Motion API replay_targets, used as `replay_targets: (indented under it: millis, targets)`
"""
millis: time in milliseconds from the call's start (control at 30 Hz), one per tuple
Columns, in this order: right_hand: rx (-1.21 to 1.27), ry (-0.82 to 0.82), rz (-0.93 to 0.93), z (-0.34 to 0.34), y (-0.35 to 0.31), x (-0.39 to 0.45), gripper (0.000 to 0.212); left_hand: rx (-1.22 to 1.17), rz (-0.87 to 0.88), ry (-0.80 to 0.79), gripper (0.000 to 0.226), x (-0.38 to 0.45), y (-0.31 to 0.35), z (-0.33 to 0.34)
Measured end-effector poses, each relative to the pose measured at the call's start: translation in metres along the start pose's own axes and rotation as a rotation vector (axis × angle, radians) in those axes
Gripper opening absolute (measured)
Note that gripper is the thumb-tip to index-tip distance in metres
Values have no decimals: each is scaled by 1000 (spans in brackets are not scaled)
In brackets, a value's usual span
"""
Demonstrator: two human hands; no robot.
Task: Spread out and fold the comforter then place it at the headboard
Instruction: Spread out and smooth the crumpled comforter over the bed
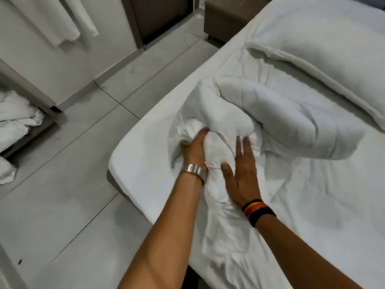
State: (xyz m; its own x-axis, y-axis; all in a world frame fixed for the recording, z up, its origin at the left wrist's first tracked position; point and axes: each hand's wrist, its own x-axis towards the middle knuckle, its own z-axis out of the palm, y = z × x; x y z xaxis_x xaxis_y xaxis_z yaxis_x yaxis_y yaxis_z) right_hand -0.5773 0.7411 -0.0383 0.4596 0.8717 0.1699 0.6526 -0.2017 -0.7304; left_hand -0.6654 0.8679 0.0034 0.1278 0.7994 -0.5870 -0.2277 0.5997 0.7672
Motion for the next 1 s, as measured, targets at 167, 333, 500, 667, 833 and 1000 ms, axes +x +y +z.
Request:
replay_targets:
  millis: [167, 333, 500, 667, 833, 1000]
  targets:
    - [35, -31, -172, 85, -80, 40, 87, 93, 571, 249, 122, 11, 116, -102]
    - [-319, -577, 128, 125, -60, 12, 86, 433, 281, 232, 126, 35, 90, -183]
    - [-195, -407, 116, 126, -65, 34, 93, 504, -102, 267, 129, 85, 70, -236]
    - [-191, -285, 127, 144, -85, 110, 86, -50, -390, 417, 113, 169, 99, -252]
    - [-187, -128, 248, 200, -94, 186, 92, 246, -420, 542, 138, 271, 139, -268]
    - [-146, -103, 430, 263, -89, 217, 100, 454, -499, -146, 133, 340, 173, -250]
